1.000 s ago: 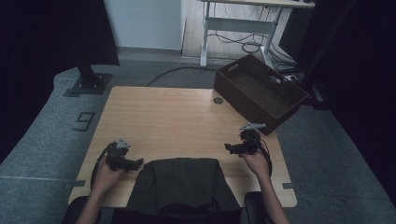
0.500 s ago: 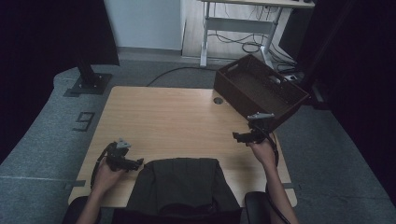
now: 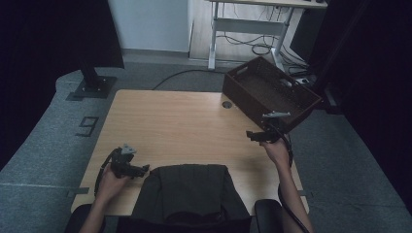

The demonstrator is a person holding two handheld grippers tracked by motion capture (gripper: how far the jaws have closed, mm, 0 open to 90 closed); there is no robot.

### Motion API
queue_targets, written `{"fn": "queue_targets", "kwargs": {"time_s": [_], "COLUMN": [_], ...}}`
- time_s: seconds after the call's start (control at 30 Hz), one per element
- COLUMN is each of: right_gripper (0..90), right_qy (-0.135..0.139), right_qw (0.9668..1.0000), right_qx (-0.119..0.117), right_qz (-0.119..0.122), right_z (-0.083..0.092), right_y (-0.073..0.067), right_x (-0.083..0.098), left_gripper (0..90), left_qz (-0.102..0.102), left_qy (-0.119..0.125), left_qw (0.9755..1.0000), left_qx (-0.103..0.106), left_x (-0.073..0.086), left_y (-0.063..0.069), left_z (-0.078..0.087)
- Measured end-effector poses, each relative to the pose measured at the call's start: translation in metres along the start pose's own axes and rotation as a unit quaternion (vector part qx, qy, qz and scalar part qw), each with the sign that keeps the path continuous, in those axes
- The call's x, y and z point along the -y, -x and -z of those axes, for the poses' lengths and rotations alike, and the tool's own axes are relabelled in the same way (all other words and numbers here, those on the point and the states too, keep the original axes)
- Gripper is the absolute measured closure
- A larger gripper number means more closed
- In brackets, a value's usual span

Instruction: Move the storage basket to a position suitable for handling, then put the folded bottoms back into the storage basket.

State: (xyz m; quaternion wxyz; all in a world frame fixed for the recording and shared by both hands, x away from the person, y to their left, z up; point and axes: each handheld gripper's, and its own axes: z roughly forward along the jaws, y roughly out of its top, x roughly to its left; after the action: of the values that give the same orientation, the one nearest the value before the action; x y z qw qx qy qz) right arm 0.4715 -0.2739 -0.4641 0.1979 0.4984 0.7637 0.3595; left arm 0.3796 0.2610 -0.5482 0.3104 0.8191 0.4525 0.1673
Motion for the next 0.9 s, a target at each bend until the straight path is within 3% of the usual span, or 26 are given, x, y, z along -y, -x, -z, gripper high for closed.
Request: {"fn": "queue_targets", "kwargs": {"time_s": [0.47,0.9], "right_gripper": [2.4,7.8], "right_qy": [0.003,0.012], "right_qw": [1.0000,0.9998], "right_qx": [0.002,0.014], "right_qz": [-0.001,-0.005], "right_z": [0.002,0.005], "right_y": [0.008,0.019], "right_x": [-0.012,-0.019], "left_gripper": [0.0,0.0], "left_qz": [0.000,0.000], "left_qy": [0.000,0.000], "left_qw": [1.0000,1.0000], "left_qx": [0.000,0.000], "left_x": [0.000,0.000], "left_y": [0.000,0.000], "left_z": [0.000,0.000]}}
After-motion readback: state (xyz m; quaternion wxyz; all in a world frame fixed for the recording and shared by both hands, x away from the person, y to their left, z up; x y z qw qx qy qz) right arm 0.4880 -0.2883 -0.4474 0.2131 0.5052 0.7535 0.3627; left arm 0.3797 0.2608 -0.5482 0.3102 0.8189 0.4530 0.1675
